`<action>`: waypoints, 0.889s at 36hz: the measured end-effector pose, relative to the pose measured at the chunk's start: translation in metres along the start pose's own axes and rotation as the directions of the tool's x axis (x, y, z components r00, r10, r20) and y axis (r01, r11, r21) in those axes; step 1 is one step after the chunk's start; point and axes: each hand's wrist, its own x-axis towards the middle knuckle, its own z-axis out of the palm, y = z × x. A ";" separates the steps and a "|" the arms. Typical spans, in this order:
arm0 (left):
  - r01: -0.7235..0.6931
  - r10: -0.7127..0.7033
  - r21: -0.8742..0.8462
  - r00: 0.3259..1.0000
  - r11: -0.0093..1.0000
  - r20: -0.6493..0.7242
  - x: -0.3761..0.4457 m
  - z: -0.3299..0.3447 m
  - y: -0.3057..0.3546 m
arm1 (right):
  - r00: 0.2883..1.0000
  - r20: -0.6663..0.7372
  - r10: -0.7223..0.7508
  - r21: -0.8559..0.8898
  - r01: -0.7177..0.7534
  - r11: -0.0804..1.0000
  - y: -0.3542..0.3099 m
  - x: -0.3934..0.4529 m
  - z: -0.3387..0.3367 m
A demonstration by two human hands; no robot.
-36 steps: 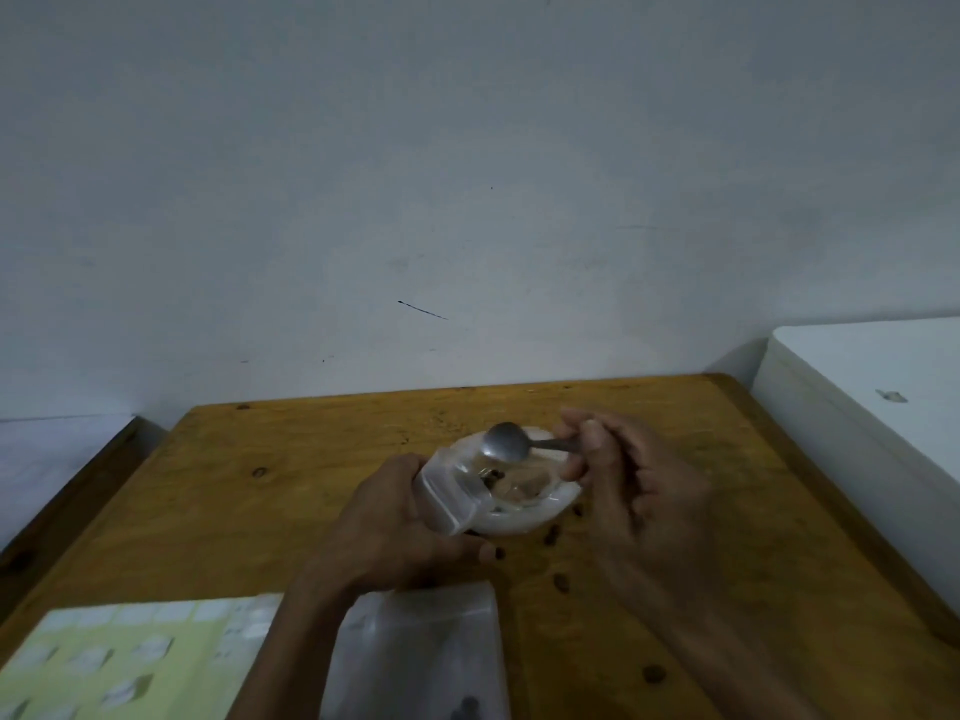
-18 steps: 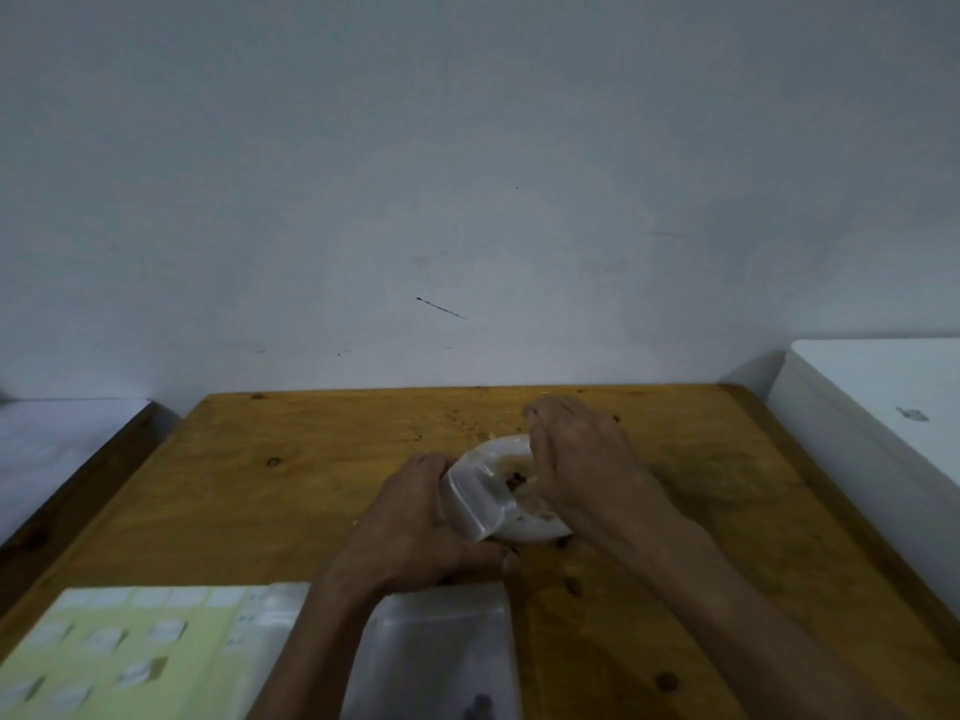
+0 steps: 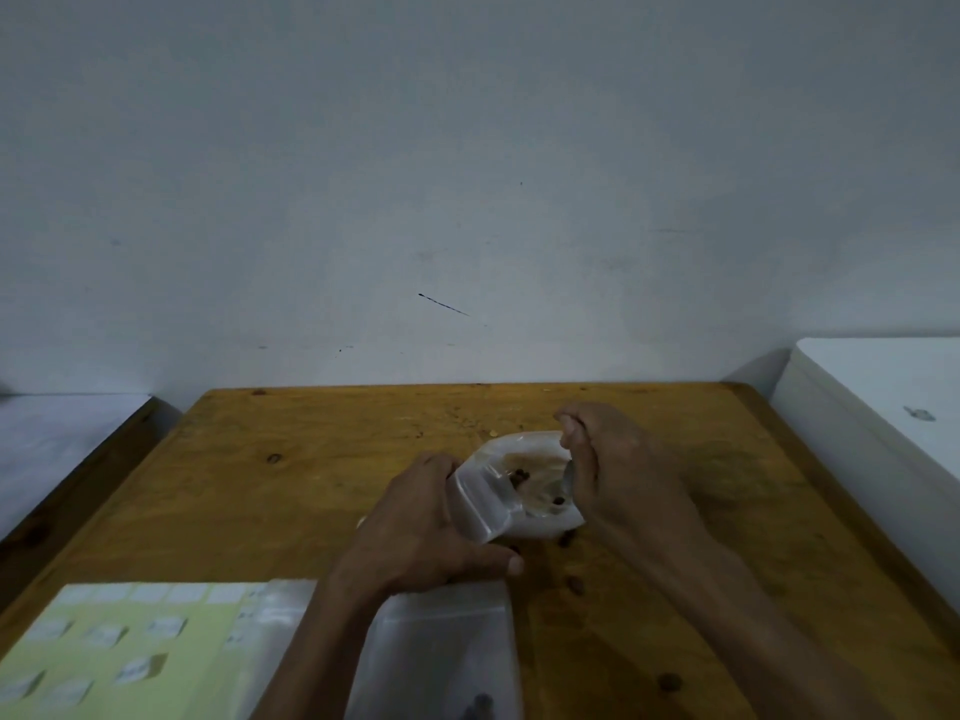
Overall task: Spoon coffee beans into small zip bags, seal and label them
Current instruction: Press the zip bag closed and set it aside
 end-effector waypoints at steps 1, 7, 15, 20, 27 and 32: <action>-0.003 0.003 0.000 1.000 1.000 0.000 0.000 0.000 0.000 | 1.000 0.000 0.006 0.007 -0.006 1.000 -0.001 0.001 0.001; 0.006 -0.006 -0.007 1.000 1.000 -0.003 0.001 0.001 0.000 | 0.988 -0.098 0.123 0.109 -0.112 0.988 0.002 0.011 -0.001; 0.015 -0.015 -0.019 1.000 1.000 0.003 0.002 0.001 -0.002 | 0.929 -0.191 0.316 0.307 -0.249 0.918 0.015 0.003 -0.007; 0.025 -0.025 -0.016 1.000 1.000 0.009 0.002 0.001 -0.004 | 0.957 -0.187 0.221 0.300 -0.159 0.941 0.017 -0.010 -0.001; 0.050 -0.048 -0.097 0.999 0.994 0.021 0.001 0.002 -0.003 | 0.955 -0.198 0.221 0.306 -0.154 0.940 0.012 -0.038 0.025; 0.064 -0.058 -0.203 0.998 0.977 0.032 0.005 0.002 -0.007 | 0.826 -0.151 0.544 0.579 -0.372 0.726 0.011 -0.043 0.041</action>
